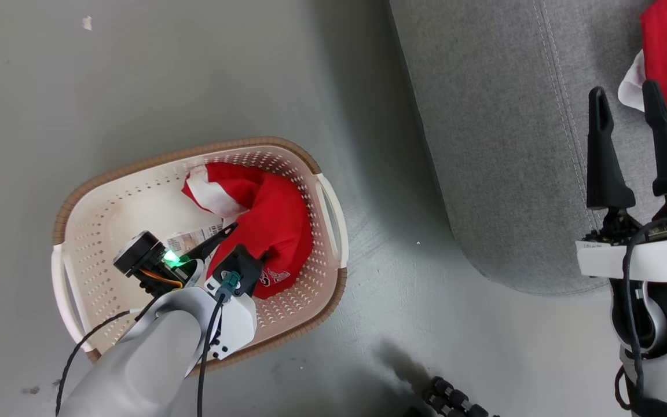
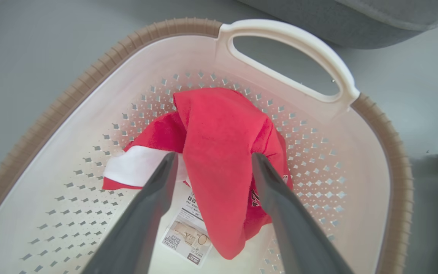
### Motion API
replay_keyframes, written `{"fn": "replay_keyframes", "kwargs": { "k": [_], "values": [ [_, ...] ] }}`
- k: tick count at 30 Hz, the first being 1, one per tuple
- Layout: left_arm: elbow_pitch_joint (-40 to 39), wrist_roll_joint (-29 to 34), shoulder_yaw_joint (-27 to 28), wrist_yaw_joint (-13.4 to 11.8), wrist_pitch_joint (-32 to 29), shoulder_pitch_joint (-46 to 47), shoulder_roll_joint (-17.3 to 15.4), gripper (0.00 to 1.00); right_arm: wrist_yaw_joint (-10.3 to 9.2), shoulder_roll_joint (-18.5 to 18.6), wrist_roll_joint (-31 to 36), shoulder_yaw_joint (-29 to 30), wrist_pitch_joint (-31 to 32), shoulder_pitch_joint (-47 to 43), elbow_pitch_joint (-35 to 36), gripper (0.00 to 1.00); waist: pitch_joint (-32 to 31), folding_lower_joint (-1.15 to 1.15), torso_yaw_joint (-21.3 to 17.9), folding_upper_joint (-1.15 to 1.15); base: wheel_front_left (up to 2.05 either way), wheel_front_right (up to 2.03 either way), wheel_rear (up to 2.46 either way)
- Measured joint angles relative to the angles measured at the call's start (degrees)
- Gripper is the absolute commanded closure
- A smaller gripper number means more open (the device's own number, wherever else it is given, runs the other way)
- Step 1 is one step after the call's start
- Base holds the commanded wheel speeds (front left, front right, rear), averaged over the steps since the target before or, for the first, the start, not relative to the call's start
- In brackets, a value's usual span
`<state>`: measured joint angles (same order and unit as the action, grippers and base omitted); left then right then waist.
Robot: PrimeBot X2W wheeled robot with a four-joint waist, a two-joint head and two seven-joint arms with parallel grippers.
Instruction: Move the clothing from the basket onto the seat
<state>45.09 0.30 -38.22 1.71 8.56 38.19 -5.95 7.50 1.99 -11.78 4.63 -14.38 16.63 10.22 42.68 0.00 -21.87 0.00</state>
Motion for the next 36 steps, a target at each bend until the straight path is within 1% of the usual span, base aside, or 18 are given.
{"fn": "replay_keyframes", "kwargs": {
  "k": [10,16,20,25,28,29,30,31,32,36],
  "values": [
    [2.0,2.4,-1.7,-0.2,0.1,1.1,0.1,0.00,0.00,0.0,-1.9,-0.6,0.0,3.0,-0.1,0.00,2.9,0.00,-2.2,0.00,0.00,0.00,0.00],
    [2.6,3.4,-1.3,-3.4,0.9,3.3,0.0,0.00,0.00,0.0,-2.7,-1.2,-0.1,3.9,-0.3,0.00,4.2,0.00,-3.4,0.00,0.00,0.00,0.00],
    [4.0,3.4,-1.0,-4.3,1.2,3.5,-0.1,0.00,0.00,0.0,-2.9,-1.2,-0.1,3.9,-0.8,0.00,4.9,0.00,-4.0,0.00,0.00,0.00,0.00],
    [5.0,3.7,-0.3,-6.7,1.4,3.8,-0.1,0.00,0.00,0.0,-2.9,-1.3,-0.1,5.2,-1.2,0.00,5.4,0.00,-4.5,0.00,0.00,0.00,0.00],
    [6.2,3.8,-0.2,-7.1,1.3,4.0,-0.1,0.00,0.00,0.0,-2.9,-1.4,-0.1,5.2,-1.3,0.00,5.5,0.00,-4.7,0.00,0.00,0.00,0.00],
    [6.4,3.8,-0.2,-7.1,1.3,4.0,0.0,0.13,0.00,0.0,-2.9,-1.4,-0.1,5.2,-1.3,0.00,5.6,0.00,-4.7,0.00,0.00,0.00,0.00],
    [6.6,3.8,-0.2,-7.1,1.3,4.0,0.1,0.56,0.00,0.0,-2.9,-1.4,-0.1,5.2,-1.4,0.00,5.6,0.00,-4.8,0.00,0.00,0.00,0.00],
    [6.9,3.8,-0.2,-7.1,1.3,4.0,0.2,0.76,0.00,0.0,-2.9,-1.4,-0.1,5.2,-1.5,0.00,5.5,0.00,-4.8,0.00,0.00,0.00,0.00],
    [7.0,3.8,-0.3,-7.1,1.3,4.0,0.2,1.00,0.00,0.0,-2.9,-1.3,-0.1,5.3,-1.5,0.00,5.5,0.00,-4.7,0.00,0.00,0.00,0.00],
    [7.0,3.8,-0.8,-7.0,1.6,4.1,0.4,1.00,0.00,0.0,-2.9,-0.9,-0.1,6.2,-1.7,0.00,5.3,0.00,-4.6,0.00,0.00,0.00,0.00]
  ]
}}
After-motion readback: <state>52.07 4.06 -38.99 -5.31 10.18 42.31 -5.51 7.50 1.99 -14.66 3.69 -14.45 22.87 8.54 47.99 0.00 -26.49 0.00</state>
